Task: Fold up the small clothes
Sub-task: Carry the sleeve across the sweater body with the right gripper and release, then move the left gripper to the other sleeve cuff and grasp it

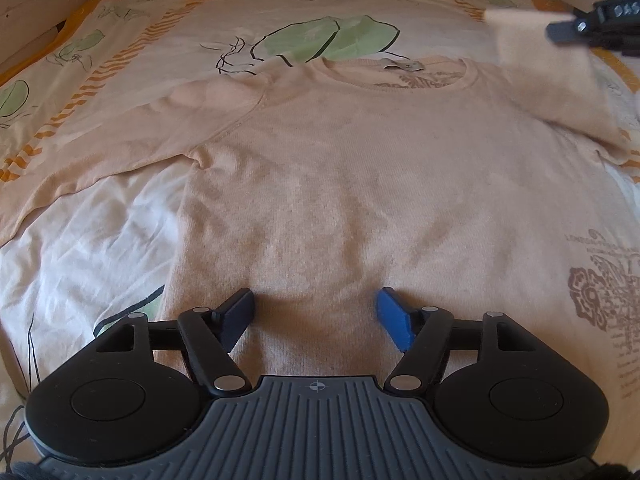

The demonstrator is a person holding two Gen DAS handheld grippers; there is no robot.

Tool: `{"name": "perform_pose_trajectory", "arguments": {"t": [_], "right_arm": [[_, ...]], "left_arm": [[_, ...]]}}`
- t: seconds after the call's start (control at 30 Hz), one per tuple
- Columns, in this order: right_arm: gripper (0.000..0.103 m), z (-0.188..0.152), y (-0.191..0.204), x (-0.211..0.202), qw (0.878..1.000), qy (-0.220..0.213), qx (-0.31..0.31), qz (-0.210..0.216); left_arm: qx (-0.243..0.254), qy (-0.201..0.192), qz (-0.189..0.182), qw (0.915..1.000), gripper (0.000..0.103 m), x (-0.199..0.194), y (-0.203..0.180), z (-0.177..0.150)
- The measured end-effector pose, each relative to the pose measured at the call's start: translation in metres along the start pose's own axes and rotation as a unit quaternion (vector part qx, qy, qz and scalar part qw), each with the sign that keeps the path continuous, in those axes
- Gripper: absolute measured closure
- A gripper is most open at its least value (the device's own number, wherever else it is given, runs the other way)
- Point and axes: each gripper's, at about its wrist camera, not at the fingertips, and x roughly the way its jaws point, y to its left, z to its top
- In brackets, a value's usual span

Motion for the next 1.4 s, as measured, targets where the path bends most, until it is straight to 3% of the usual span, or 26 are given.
{"name": "perform_pose_trajectory", "arguments": {"t": [0.1, 0.2, 0.23, 0.37, 0.5, 0.73, 0.97, 1.2, 1.33, 1.4], "right_arm": [[0.077, -0.031, 0.026, 0.029, 0.998, 0.05, -0.017, 0.029], [0.044, -0.052, 0.039, 0.031, 0.996, 0.07, -0.031, 0.047], [0.041, -0.057, 0.041, 0.025, 0.996, 0.067, -0.035, 0.054], [0.04, -0.06, 0.03, 0.001, 0.996, 0.033, -0.051, 0.059], [0.033, -0.051, 0.002, -0.018, 0.998, -0.017, -0.038, 0.045], [0.03, -0.041, -0.065, 0.0, 0.999, -0.052, 0.001, -0.009], [0.03, -0.055, -0.127, 0.003, 0.991, -0.077, 0.095, -0.049], [0.03, -0.048, -0.157, -0.009, 0.984, -0.104, 0.143, -0.038], [0.03, -0.049, -0.164, -0.012, 0.981, -0.105, 0.16, -0.036], [0.03, -0.048, -0.166, -0.012, 0.98, -0.105, 0.164, -0.038]], "left_arm": [[0.001, 0.0, -0.007, 1.0, 0.033, 0.001, 0.003, 0.0], [0.002, -0.002, -0.012, 0.9999, 0.033, 0.001, 0.004, 0.0], [0.002, -0.002, -0.013, 0.9999, 0.033, 0.0, 0.005, 0.0], [0.003, 0.0, -0.014, 0.9999, 0.034, -0.001, 0.004, 0.002], [0.001, 0.0, -0.004, 1.0, 0.035, -0.01, -0.001, 0.012], [0.064, -0.034, -0.005, 0.9973, 0.035, -0.025, -0.048, 0.05], [0.166, -0.072, -0.003, 0.9835, 0.035, -0.011, -0.128, 0.078], [0.259, -0.095, 0.021, 0.961, 0.035, 0.021, -0.196, 0.078], [0.266, -0.097, 0.051, 0.9577, 0.035, 0.042, -0.206, 0.084], [0.233, -0.093, 0.082, 0.9644, 0.036, 0.045, -0.195, 0.091]]}}
